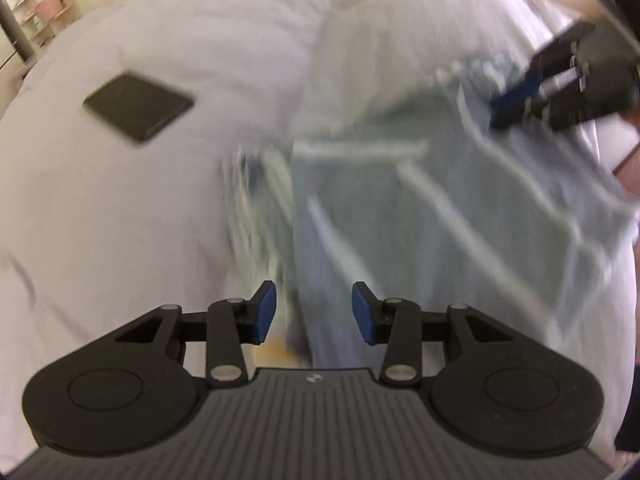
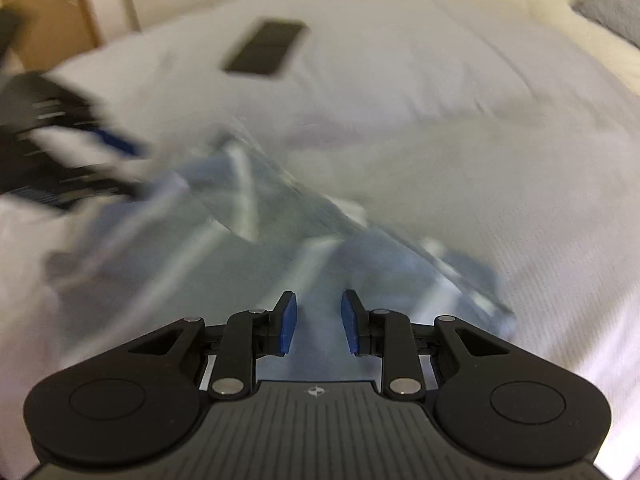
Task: Fold clothes
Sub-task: 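Press and straighten the stacked striped shirt with both grippers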
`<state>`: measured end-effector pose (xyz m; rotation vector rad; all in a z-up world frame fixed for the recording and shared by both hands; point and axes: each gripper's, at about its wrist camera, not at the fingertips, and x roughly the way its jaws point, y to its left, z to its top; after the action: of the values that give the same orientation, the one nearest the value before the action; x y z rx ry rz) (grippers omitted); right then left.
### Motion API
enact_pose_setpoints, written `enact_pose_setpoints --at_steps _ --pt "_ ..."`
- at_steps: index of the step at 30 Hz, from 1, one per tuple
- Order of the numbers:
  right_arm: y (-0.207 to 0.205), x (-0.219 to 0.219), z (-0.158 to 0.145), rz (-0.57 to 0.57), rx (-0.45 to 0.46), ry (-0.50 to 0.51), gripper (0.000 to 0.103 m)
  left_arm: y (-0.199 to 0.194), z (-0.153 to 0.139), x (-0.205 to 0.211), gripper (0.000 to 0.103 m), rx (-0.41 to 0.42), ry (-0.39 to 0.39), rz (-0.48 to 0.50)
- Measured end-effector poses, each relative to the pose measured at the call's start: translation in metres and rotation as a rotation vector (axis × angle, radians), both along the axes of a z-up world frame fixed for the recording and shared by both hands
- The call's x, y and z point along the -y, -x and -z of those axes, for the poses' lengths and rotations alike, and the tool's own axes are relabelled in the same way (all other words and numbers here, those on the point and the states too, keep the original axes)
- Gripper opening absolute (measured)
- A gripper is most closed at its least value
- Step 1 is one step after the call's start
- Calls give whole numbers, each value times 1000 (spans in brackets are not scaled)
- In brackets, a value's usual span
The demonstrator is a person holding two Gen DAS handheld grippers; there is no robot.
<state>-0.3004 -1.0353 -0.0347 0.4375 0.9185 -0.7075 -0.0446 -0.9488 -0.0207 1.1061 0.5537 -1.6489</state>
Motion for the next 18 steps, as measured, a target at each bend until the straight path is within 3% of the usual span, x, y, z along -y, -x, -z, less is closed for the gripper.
enact_pose_setpoints --at_steps 4,6,9,13,18 --pt "19 -24 -6 72 -56 58 27 -6 -13 -33 35 -39 48 -8" --pt "25 -48 -14 94 -34 51 27 -1 -15 -53 35 -48 62 28" --pt "23 -92 -22 87 -14 24 28 6 -4 -73 36 -32 70 79" --pt "0 -137 -6 44 -51 0 29 2 27 -78 37 -26 82 55" --pt "7 -155 15 160 -90 -17 29 -6 49 -69 42 -44 120 30"
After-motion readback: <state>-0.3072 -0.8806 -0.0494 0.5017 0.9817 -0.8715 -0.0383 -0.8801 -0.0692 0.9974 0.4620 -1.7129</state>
